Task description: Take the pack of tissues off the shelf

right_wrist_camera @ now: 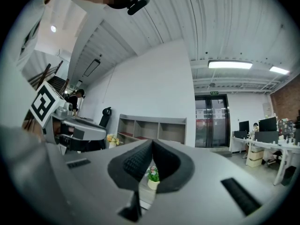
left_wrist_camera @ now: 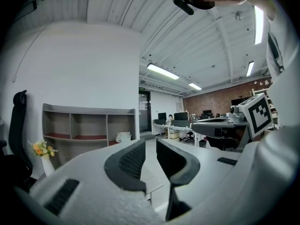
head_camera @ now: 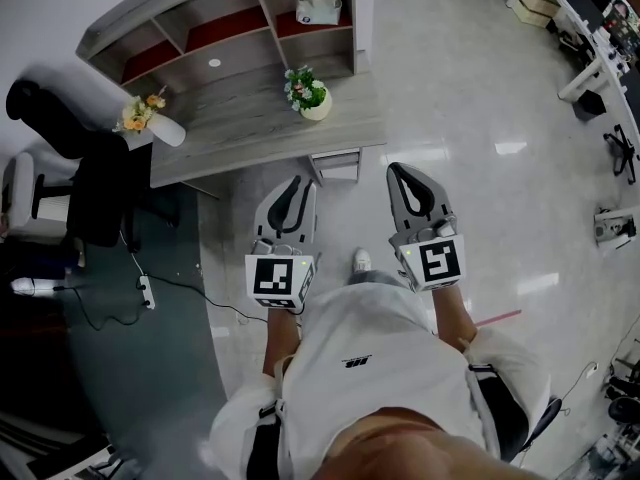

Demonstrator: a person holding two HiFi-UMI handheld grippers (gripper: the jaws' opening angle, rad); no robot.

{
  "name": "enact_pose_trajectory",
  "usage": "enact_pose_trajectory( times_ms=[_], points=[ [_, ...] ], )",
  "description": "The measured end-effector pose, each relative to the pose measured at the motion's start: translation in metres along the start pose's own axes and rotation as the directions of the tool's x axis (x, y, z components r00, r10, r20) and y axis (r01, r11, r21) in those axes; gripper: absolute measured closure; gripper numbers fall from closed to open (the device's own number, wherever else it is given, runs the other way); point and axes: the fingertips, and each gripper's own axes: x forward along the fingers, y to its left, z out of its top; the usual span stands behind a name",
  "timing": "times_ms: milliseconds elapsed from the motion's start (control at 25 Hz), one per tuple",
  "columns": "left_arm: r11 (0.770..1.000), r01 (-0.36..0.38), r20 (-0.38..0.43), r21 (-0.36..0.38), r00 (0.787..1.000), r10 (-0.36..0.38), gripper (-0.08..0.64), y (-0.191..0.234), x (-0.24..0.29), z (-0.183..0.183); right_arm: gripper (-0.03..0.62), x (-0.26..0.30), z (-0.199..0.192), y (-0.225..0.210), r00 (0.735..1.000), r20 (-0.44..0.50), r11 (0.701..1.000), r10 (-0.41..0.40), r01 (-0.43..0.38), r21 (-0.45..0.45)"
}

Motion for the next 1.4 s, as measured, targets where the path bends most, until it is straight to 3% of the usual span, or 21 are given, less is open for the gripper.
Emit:
enact_pose_trajectory(
  times_ms=[800, 1400],
  points=[
    [1.000, -0.026, -0.003, 0.012, 1.000, 0.026, 0.476, 0.002, 0.078, 0.009, 0.567, 0.049, -0.015, -0.060, 0.999, -0.001, 0.999, 0.038, -0.038, 0.024],
    [1.000, -0.002, 0.000, 0.005, 1.000, 0.002, 0.476, 0.050, 0.147, -0.003, 0.566, 0.122, -0.031, -0.082, 0.999, -0.028, 1.000, 0.023, -0.023, 0.000]
  ],
)
